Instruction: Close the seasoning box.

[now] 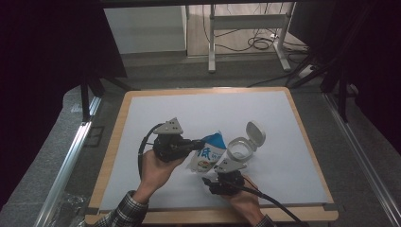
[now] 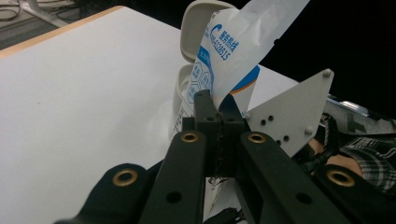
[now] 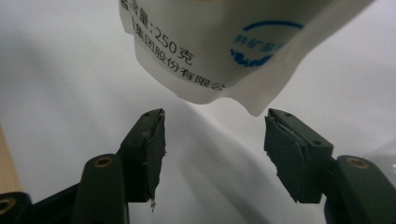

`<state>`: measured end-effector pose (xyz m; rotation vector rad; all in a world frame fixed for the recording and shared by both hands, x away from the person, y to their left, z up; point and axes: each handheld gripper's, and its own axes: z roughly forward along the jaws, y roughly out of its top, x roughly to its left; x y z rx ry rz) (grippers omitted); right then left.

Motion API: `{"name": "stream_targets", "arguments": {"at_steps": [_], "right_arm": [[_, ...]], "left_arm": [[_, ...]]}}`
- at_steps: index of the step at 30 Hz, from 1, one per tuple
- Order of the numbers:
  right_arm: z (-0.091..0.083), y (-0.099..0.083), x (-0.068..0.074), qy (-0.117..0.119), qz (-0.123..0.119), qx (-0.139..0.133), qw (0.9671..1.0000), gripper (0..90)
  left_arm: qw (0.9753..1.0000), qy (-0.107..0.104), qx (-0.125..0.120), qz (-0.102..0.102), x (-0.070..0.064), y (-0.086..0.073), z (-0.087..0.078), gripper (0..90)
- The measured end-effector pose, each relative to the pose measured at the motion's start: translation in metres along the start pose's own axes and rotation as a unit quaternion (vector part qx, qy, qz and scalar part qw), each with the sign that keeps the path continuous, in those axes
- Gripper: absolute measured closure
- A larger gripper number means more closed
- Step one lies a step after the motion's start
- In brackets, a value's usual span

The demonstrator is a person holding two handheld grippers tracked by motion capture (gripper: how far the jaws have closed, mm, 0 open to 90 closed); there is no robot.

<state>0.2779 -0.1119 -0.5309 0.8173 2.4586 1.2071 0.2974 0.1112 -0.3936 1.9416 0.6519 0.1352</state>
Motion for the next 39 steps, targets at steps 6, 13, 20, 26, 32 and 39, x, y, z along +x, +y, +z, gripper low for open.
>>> {"name": "stream_targets", "arguments": {"at_steps": [6,13,20,26,32,39], "right_arm": [[0.005,0.001,0.002,-0.016,-0.018,-0.014,0.9996,38.4],[0.008,0.001,0.006,-0.036,-0.036,-0.022,0.9984,38.4],[0.009,0.001,0.006,-0.050,-0.047,-0.032,0.9972,38.4],[0.008,0.001,0.008,-0.068,-0.065,-0.048,0.9944,38.4],[0.009,0.001,0.013,-0.093,-0.087,-0.066,0.9897,37.9],[0.009,0.000,0.015,-0.108,-0.098,-0.080,0.9861,38.4]], "left_arm": [[1.0000,-0.004,0.001,-0.002,-0.002,0.003,0.000,90.0],[1.0000,-0.009,0.002,-0.002,-0.004,0.005,0.000,90.0],[0.9999,-0.013,0.002,-0.005,-0.005,0.007,-0.002,90.0],[0.9998,-0.019,-0.002,-0.010,-0.006,0.008,-0.003,90.0],[0.9996,-0.026,-0.001,-0.009,-0.009,0.011,-0.003,90.0],[0.9994,-0.031,0.000,-0.012,-0.010,0.011,-0.002,90.0]]}}
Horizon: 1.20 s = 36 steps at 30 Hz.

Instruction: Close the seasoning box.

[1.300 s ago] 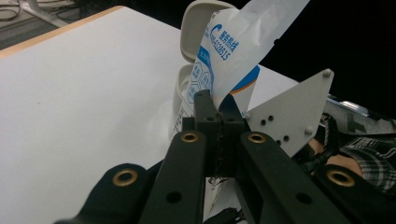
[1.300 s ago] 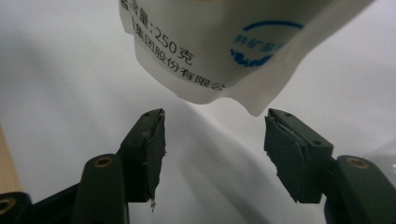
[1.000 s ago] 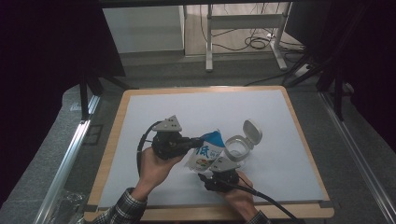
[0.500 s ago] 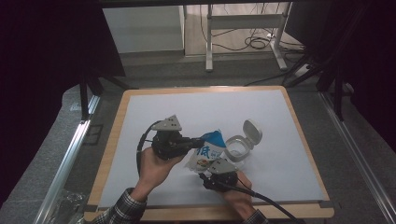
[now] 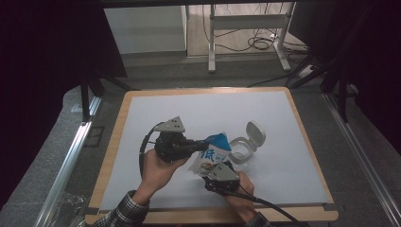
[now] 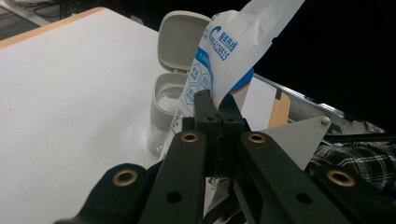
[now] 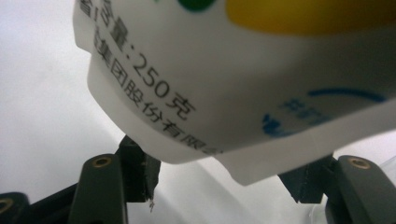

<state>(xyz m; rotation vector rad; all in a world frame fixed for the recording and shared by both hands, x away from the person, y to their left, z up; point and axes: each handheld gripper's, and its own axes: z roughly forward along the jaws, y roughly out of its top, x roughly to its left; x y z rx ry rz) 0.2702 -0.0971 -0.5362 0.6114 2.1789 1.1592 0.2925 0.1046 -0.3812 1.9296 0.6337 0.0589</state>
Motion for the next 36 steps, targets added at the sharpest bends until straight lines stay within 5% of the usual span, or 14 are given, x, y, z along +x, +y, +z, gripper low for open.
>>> {"name": "stream_targets", "arguments": {"at_steps": [5,11,36], "right_arm": [[-0.003,0.002,0.001,0.006,0.003,-0.017,0.9998,44.9],[-0.003,0.001,0.000,0.032,0.010,-0.005,0.9994,51.9],[-0.010,-0.002,-0.009,0.114,0.044,0.014,0.9925,52.7]], "left_arm": [[1.0000,-0.004,0.004,-0.007,0.002,-0.002,0.004,90.0],[0.9999,-0.002,0.009,-0.006,0.005,-0.002,0.010,90.0],[0.9994,0.011,0.005,0.034,0.016,-0.001,0.027,89.1]]}}
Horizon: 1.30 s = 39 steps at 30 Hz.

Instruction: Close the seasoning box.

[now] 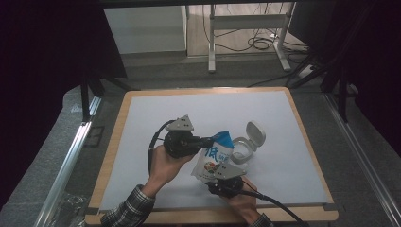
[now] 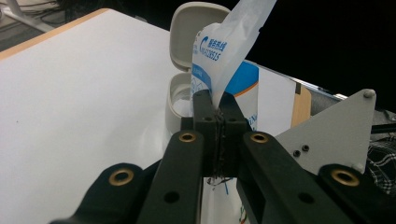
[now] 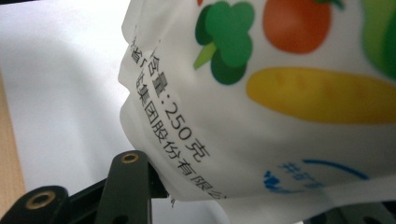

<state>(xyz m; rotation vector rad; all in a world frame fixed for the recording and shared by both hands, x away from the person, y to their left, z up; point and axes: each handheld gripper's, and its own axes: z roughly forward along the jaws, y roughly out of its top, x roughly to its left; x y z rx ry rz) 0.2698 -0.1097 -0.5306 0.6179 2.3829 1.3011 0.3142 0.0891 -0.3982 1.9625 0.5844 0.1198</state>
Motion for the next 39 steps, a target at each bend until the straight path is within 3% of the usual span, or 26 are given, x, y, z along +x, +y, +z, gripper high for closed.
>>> {"name": "stream_targets", "arguments": {"at_steps": [19,39], "right_arm": [[-0.007,0.000,-0.008,0.048,0.015,0.005,0.9987,52.7],[-0.010,0.003,-0.009,0.089,0.026,-0.005,0.9957,54.3]], "left_arm": [[0.9991,0.019,0.001,0.038,-0.003,0.003,0.012,88.7],[0.9978,0.034,0.005,0.056,-0.008,0.011,0.024,88.6]]}}
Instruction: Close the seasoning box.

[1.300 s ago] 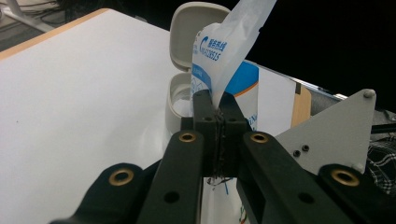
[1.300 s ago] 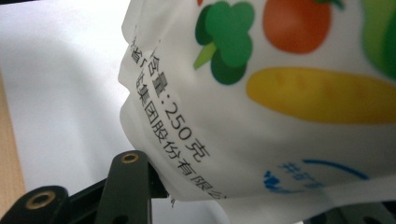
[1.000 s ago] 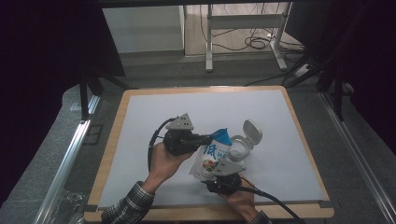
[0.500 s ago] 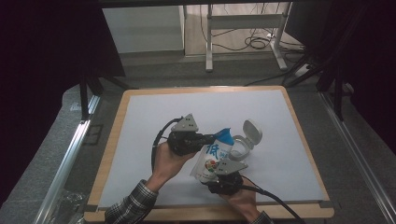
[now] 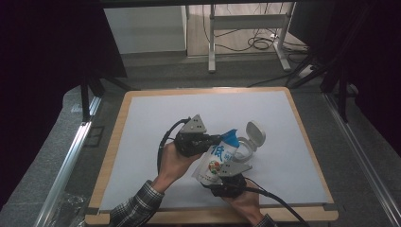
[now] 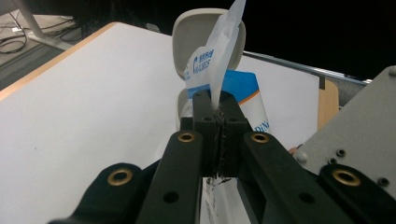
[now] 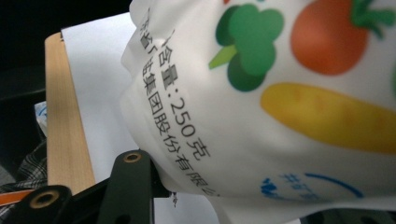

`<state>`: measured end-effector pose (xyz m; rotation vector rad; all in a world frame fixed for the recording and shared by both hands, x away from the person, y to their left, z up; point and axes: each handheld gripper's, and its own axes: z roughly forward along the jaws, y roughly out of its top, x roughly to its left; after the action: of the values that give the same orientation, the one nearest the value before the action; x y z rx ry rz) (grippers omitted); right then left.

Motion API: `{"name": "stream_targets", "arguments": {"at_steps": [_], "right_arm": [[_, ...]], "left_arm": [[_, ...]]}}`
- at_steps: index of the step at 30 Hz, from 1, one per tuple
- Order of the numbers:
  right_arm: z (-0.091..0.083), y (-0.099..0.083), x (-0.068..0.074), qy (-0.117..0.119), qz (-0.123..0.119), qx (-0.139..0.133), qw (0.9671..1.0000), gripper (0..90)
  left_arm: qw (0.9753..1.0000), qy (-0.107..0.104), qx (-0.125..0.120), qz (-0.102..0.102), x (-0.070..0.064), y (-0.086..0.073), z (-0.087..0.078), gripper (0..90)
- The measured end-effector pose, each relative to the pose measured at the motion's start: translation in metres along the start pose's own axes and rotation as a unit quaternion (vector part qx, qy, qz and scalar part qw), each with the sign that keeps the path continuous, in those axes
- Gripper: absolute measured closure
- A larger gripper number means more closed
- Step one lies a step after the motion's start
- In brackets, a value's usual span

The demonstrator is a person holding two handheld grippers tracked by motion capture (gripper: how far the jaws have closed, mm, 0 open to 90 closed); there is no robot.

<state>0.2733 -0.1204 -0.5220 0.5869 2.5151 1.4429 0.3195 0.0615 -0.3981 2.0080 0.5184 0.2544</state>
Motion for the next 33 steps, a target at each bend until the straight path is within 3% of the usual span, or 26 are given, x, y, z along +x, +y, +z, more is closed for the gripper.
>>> {"name": "stream_targets", "arguments": {"at_steps": [3,15,33], "right_arm": [[0.000,0.000,0.000,0.001,-0.007,-0.002,1.0000,55.3],[-0.003,0.002,-0.003,0.020,0.020,-0.015,0.9995,55.5],[-0.005,0.004,-0.007,0.045,0.039,-0.026,0.9979,56.5]], "left_arm": [[1.0000,-0.001,0.001,0.001,0.000,0.002,0.003,88.6],[1.0000,0.000,0.001,0.003,0.000,0.007,0.012,88.5],[1.0000,-0.003,0.004,0.001,0.001,0.013,0.024,88.5]]}}
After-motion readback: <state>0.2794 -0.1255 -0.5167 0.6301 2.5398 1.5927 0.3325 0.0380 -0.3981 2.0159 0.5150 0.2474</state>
